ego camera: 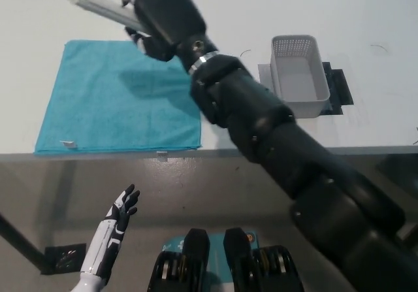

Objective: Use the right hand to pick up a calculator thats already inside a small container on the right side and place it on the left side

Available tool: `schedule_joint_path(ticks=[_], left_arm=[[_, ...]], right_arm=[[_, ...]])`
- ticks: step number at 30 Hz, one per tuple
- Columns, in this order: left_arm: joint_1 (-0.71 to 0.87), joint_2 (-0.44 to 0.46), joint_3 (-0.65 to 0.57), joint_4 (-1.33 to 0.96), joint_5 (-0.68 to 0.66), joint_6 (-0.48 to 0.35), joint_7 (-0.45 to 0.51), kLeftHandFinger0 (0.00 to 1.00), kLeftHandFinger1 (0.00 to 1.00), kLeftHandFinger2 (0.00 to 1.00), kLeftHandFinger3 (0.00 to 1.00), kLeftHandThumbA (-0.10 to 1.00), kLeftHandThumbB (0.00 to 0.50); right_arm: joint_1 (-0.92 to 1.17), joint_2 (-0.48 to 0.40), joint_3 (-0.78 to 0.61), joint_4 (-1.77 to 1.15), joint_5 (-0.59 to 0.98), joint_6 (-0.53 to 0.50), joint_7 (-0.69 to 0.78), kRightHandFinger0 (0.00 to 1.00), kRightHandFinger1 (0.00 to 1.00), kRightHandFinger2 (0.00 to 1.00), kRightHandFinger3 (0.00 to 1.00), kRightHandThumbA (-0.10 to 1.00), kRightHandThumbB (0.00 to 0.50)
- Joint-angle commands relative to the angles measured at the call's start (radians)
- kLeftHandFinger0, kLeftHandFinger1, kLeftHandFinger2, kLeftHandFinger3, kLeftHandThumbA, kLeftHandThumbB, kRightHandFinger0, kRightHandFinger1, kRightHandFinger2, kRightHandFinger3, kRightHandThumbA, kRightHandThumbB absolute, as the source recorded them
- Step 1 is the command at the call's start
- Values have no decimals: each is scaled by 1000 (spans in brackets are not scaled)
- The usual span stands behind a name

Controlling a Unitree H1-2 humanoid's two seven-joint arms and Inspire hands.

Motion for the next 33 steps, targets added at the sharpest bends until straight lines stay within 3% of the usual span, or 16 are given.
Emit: schedule_joint_path(ticks=[1,2,4,6,7,8,10,11,12,16,18,23,27,28,30,33], left_arm=[[1,13,0,-30,-6,-27,-7,1000,1000,1000,1000,1000,27],[1,13,0,-30,-1,-28,-5,1000,1000,1000,1000,1000,29],[1,13,-1,-29,3,-27,-3,1000,1000,1000,1000,1000,32],[5,10,-2,-32,4,-27,-2,1000,1000,1000,1000,1000,36],[10,9,-3,-36,6,-26,-2,1000,1000,1000,1000,1000,40],[13,8,-4,-42,5,-19,-3,1000,1000,1000,1000,1000,50],[16,7,-5,-54,-2,-4,-8,1000,1000,1000,1000,1000,56],[17,8,-6,-57,-1,-3,-9,1000,1000,1000,1000,1000,56],[15,10,-7,-56,3,-10,-9,1000,1000,1000,1000,1000,44],[12,16,-9,-64,9,1,-11,1000,1000,1000,1000,1000,46],[14,17,-10,-64,14,1,-11,1000,1000,1000,1000,1000,47],[12,17,-12,-64,22,-7,-11,1000,1000,1000,1000,1000,51],[11,17,-14,-67,31,-3,-8,1000,1000,1000,1000,1000,57],[11,17,-15,-68,26,-2,-11,1000,1000,1000,1000,1000,50],[11,18,-16,-72,29,0,-10,1000,1000,1000,1000,1000,48],[8,21,-16,-73,40,0,-6,1000,1000,1000,1000,1000,45]], right_arm=[[-118,60,2,45,64,-12,-55,0,0,376,226,-100,316],[-119,71,-3,55,75,-19,-47,0,0,360,202,-100,315],[-125,96,-14,76,100,-17,1,0,0,353,291,-100,308],[-125,112,0,92,97,9,9,0,0,340,226,-100,318],[-122,125,2,102,99,23,23,0,0,340,243,-100,335],[-121,131,1,106,104,28,38,0,0,349,323,-100,324],[-119,142,-3,113,117,42,71,0,0,330,389,-100,313],[-116,142,-3,114,120,41,69,0,0,271,396,-100,330],[-113,147,-2,119,124,58,87,0,0,258,337,-100,307],[-100,147,-4,130,145,75,137,0,0,273,432,-100,346],[-87,144,8,138,143,102,172,0,4,279,457,-100,316],[-61,130,28,144,144,135,215,0,0,219,545,-100,305],[-41,111,52,146,140,142,214,0,9,175,540,-100,307],[-36,103,54,146,143,140,214,0,3,172,541,-100,344],[-33,95,53,146,153,142,212,0,0,87,536,-100,363],[-32,77,53,146,161,159,222,0,0,36,537,-100,322]])
